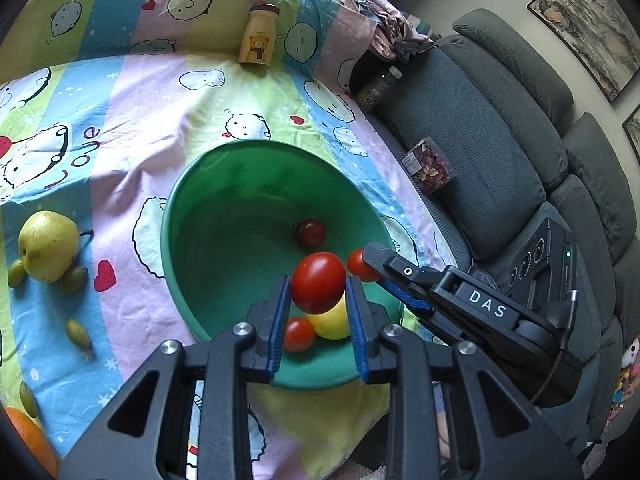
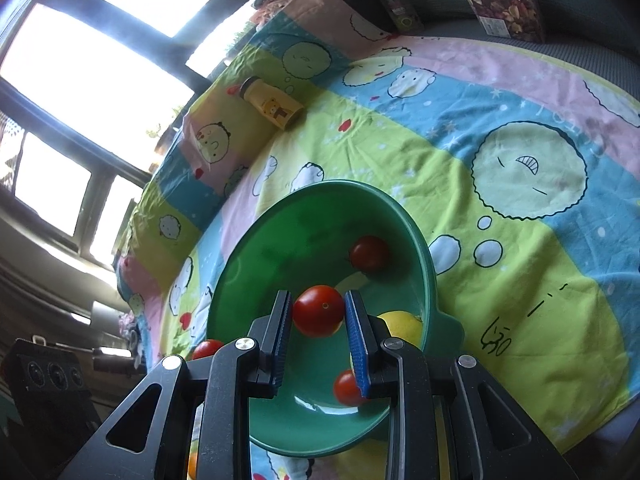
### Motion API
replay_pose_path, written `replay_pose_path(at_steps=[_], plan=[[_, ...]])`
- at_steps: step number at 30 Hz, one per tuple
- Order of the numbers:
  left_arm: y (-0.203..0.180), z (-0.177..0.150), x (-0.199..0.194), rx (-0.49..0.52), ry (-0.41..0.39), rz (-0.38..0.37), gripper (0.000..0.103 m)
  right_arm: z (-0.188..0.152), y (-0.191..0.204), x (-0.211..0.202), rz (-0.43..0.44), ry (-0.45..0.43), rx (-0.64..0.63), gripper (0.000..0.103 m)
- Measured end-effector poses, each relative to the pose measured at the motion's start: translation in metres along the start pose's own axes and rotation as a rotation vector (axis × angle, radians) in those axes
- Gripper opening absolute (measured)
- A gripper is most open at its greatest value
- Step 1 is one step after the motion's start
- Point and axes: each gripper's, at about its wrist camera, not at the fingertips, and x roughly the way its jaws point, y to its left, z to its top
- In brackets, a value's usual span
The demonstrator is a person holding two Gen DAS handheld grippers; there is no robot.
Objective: Organize fruits
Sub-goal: 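Hold both cherry tomatoes above the green basin, then open both tools to drop the cherry tomatoes into the basin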
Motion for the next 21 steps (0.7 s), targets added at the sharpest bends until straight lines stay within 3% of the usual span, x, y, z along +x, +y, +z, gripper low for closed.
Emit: replay_pose_path(at_steps=[10, 15, 18, 21], plan=[[-0.001, 0.001, 0.018, -0.001, 0.029, 0.002, 0.024, 0.000, -0.004, 0.001, -0.041, 0.000, 0.009, 0.029], [-0.003, -0.001, 0.011, -0.002, -0.001, 0.004, 0.027, 0.000, -0.003, 0.001, -0.066, 0.003, 0.013, 0.029], [-0.002, -0.005, 0.002, -0.003, -0.019, 0.007, 0.038, 0.000, 0.000, 0.000, -0.054, 0.002, 0.004, 0.030], [0.003, -0.011, -0.013, -0.002, -0.046, 0.023, 0.049, -0.002, 0.005, -0.001, -0.056, -0.004, -0.014, 0.040]])
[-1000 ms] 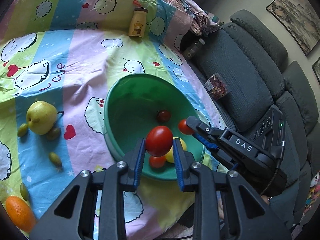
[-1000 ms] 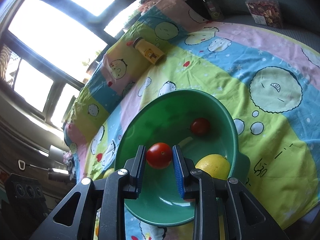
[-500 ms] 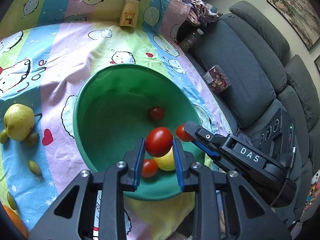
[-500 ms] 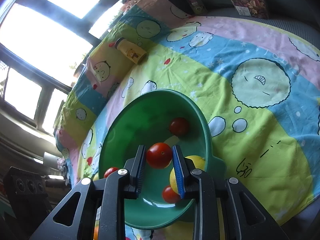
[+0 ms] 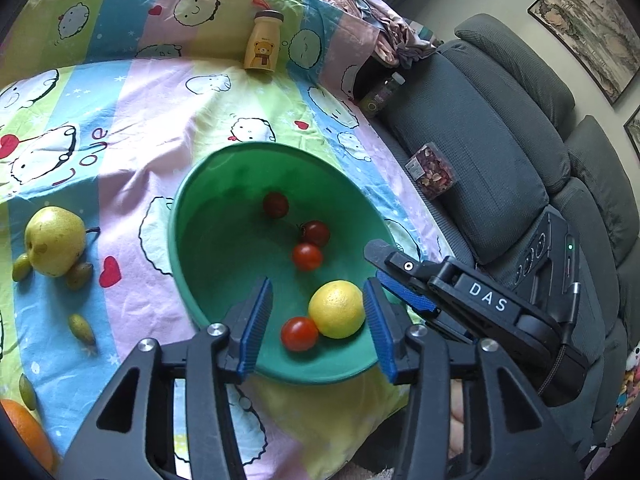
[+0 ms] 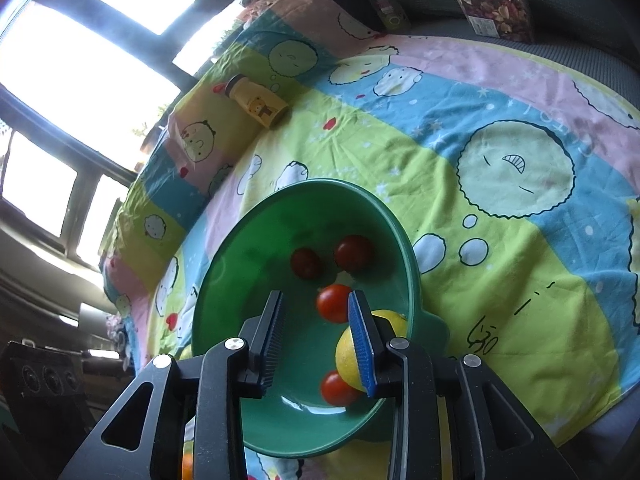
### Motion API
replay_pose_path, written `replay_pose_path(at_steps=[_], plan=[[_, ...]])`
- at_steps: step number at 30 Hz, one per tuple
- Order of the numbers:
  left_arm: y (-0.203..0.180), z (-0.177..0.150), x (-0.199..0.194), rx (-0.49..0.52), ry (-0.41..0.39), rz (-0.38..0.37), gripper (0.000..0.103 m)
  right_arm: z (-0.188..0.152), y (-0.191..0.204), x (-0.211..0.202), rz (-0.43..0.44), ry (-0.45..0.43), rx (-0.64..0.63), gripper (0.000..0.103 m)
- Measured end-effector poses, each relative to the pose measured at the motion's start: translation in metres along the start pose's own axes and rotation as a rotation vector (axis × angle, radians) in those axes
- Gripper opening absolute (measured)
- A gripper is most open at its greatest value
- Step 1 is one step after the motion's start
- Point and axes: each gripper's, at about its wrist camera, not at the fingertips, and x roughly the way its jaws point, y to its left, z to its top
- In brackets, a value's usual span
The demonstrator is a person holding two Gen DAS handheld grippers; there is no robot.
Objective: Organize fruits
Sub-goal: 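Open both tools to drop the cherry tomatoes into the basin, then move both open tools over to the orange on the sheet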
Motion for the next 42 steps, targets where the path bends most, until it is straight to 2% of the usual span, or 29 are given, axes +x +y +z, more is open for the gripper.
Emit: replay_pose_path(at_steps=[5, 10, 13, 18, 22, 30, 36, 42], plan=[[0.022, -0.014, -0.037, -0.044, -0.060, 0.094, 0.060, -0.005, 0.018, -0.004, 0.019, -0.031, -0.061, 0.058], [0.052, -0.031, -0.079, -0.100, -0.112, 0.177, 0.075, -0.018, 0.050, -0.003, 0.048, -0.028, -0.162, 0.060], [0.073, -0.042, -0.100, -0.143, -0.152, 0.246, 0.077, -0.029, 0.070, -0.001, 0.091, -0.010, -0.219, 0.071], [0.111, -0.064, -0.127, -0.241, -0.195, 0.311, 0.080, -0.055, 0.106, 0.009, 0.119, 0.040, -0.345, 0.071], [0.134, -0.077, -0.137, -0.303, -0.186, 0.361, 0.080, -0.077, 0.131, 0.018, 0.120, 0.080, -0.433, 0.071], [0.151, -0.095, -0.149, -0.310, -0.161, 0.384, 0.080, -0.115, 0.162, 0.041, 0.180, 0.206, -0.542, 0.071], [0.159, -0.102, -0.148, -0.318, -0.123, 0.376, 0.080, -0.137, 0.171, 0.048, 0.181, 0.254, -0.610, 0.071], [0.165, -0.110, -0.148, -0.331, -0.092, 0.354, 0.080, -0.149, 0.167, 0.054, 0.161, 0.307, -0.597, 0.071]])
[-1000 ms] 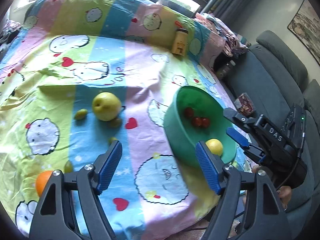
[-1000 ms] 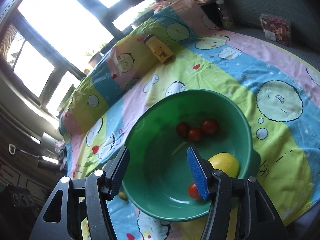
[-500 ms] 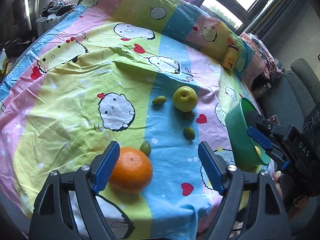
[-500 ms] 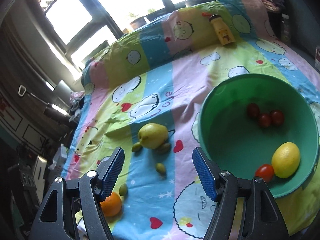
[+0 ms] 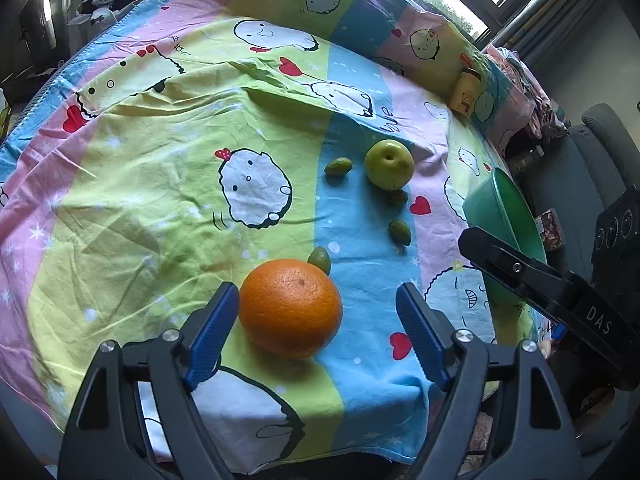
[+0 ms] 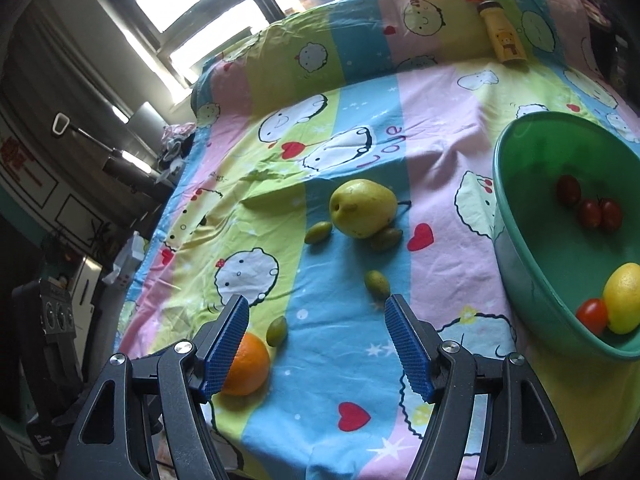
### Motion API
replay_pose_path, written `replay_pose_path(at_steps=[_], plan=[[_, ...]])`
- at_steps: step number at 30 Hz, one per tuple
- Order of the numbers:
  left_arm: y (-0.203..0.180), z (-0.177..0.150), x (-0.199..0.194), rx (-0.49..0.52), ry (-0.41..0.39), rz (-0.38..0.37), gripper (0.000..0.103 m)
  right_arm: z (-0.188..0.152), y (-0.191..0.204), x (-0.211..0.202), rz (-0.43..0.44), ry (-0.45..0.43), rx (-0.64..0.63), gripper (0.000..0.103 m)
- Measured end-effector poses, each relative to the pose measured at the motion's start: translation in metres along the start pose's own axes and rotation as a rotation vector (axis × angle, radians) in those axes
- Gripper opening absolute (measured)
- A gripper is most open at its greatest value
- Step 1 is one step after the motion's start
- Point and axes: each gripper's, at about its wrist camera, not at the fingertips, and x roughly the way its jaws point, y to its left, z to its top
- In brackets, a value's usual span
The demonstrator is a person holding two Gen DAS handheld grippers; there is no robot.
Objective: Organize fruits
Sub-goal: 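Move both open tools over to the orange on the sheet, then close the right tool around the orange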
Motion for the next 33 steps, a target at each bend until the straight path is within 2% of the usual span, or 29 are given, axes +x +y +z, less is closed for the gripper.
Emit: replay_pose_path(at_steps=[4, 10, 16, 18, 25, 30, 33], plan=[[0.003, -0.002, 0.000, -0.008, 0.015, -0.015, 0.080, -0.005, -0.007, 0.010, 0.088, 0.072, 0.047, 0.071], [0.004, -0.002, 0.000, -0.022, 0.025, -0.026, 0.080, -0.010, 0.003, 0.012, 0.117, 0.099, 0.004, 0.071], [0.005, -0.005, 0.009, -0.010, 0.069, -0.026, 0.080, -0.010, 0.004, 0.027, 0.286, 0.172, 0.071, 0.071], [0.006, -0.006, 0.011, -0.011, 0.082, -0.020, 0.080, -0.011, 0.007, 0.034, 0.317, 0.196, 0.079, 0.071], [0.006, -0.008, 0.019, -0.002, 0.101, 0.003, 0.080, -0.018, 0.023, 0.067, 0.334, 0.281, 0.081, 0.071], [0.009, -0.009, 0.027, -0.005, 0.120, 0.025, 0.080, -0.019, 0.030, 0.083, 0.382, 0.330, 0.091, 0.071], [0.009, -0.009, 0.031, -0.002, 0.129, 0.025, 0.080, -0.021, 0.035, 0.092, 0.367, 0.350, 0.085, 0.071]])
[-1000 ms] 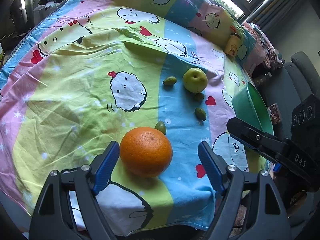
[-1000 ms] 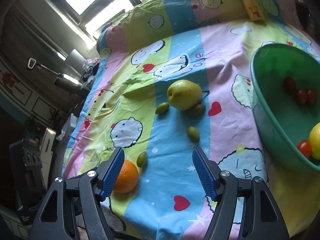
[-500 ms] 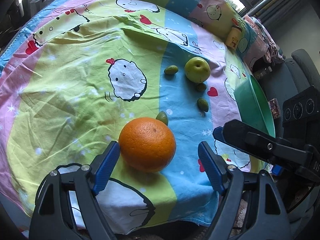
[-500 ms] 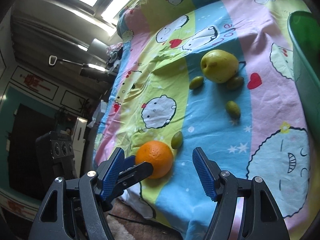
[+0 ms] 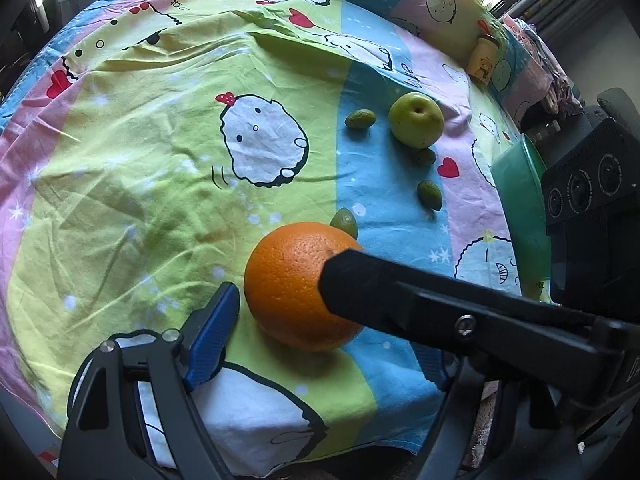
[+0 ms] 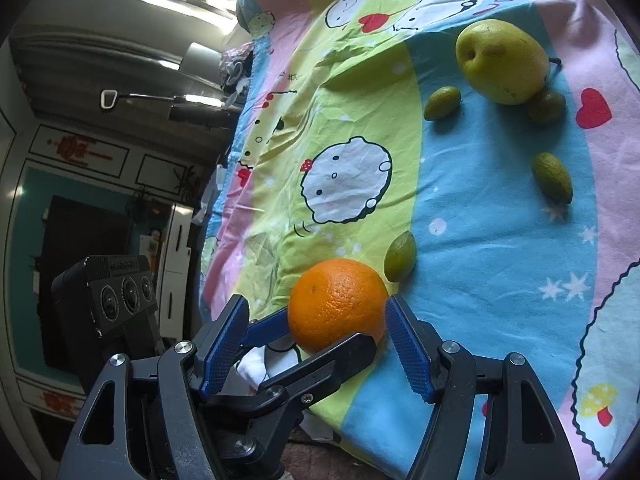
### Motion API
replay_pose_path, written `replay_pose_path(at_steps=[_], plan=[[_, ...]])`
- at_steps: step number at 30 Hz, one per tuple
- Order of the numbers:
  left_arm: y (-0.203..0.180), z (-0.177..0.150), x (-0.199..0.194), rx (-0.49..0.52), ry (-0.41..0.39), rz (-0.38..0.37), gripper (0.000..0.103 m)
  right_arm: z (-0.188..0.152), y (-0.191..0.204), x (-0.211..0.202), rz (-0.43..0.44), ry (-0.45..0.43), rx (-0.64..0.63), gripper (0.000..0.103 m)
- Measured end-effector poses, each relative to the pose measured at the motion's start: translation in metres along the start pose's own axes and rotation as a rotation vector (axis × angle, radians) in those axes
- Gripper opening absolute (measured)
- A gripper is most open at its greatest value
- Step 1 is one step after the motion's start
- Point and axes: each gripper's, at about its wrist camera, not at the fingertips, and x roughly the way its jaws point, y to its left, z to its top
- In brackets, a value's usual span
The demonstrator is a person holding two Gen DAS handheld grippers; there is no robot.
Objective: Organize fruits
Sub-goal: 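Close the right tool around the orange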
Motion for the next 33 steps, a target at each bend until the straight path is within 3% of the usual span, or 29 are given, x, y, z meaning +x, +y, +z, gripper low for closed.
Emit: replay_pose_path(at_steps=[3, 7, 12, 22, 33], plan=[[-0.003, 0.000, 0.004, 0.018, 0.003, -0.001, 0.080, 0.002, 0.002, 0.007, -0.030, 0.005, -0.004, 0.071], [-0.010, -0.001, 0.009, 0.055, -0.021, 0.068, 0.078, 0.002, 0.000, 0.015, -0.055, 0.025, 0.002, 0.071], [-0.010, 0.000, 0.012, 0.062, -0.035, 0.092, 0.078, 0.003, -0.007, 0.018, -0.051, 0.038, 0.023, 0.071], [-0.012, 0.000, 0.014, 0.070, -0.030, 0.090, 0.080, 0.001, -0.008, 0.016, -0.039, 0.037, 0.020, 0.071], [-0.009, 0.002, 0.012, 0.065, -0.018, 0.027, 0.085, 0.002, -0.016, 0.006, -0.057, 0.012, 0.052, 0.070]])
